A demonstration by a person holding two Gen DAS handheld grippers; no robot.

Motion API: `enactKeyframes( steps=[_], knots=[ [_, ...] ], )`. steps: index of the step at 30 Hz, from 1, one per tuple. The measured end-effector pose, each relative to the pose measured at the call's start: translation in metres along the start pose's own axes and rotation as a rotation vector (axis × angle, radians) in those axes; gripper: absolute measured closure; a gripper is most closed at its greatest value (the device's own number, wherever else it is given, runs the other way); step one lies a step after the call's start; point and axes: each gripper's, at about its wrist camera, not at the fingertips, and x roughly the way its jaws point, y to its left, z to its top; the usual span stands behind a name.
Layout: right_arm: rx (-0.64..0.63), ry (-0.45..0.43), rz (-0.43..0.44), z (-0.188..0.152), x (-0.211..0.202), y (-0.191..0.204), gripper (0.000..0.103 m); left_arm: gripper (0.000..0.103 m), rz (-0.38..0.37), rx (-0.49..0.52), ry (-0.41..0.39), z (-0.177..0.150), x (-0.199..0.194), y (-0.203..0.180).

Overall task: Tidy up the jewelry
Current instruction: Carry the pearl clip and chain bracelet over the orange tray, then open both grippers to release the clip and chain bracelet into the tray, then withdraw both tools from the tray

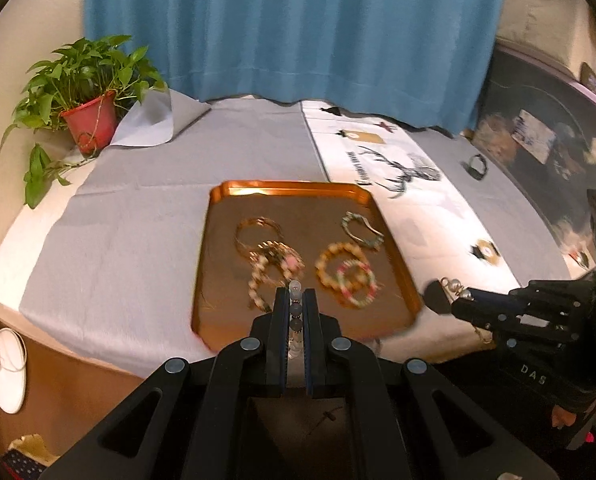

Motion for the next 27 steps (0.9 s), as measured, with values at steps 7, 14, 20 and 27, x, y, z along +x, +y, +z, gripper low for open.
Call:
enactKeyframes(
  steps=[7,14,20,27],
  knots=[
    [0.021,0.032,0.003,0.033,0.054,-0.010,0.091,0.099,0.022,-0.010,0.059,0.019,0.054,0.022],
    [0.042,0.060,0.005,0.043,0.087,-0.017,0.091,0.099,0.020,-0.007,0.097,0.025,0.092,0.030],
    [0.096,0.064,-0.030,0.042,0.096,-0.029,0.064,0.007,0.116,-0.007,0.118,0.025,0.103,0.032],
    [0.040,0.068,-0.056,0.013,0.065,-0.016,0.032,0.007,0.214,0.020,0.090,-0.006,0.065,0.025]
  ],
)
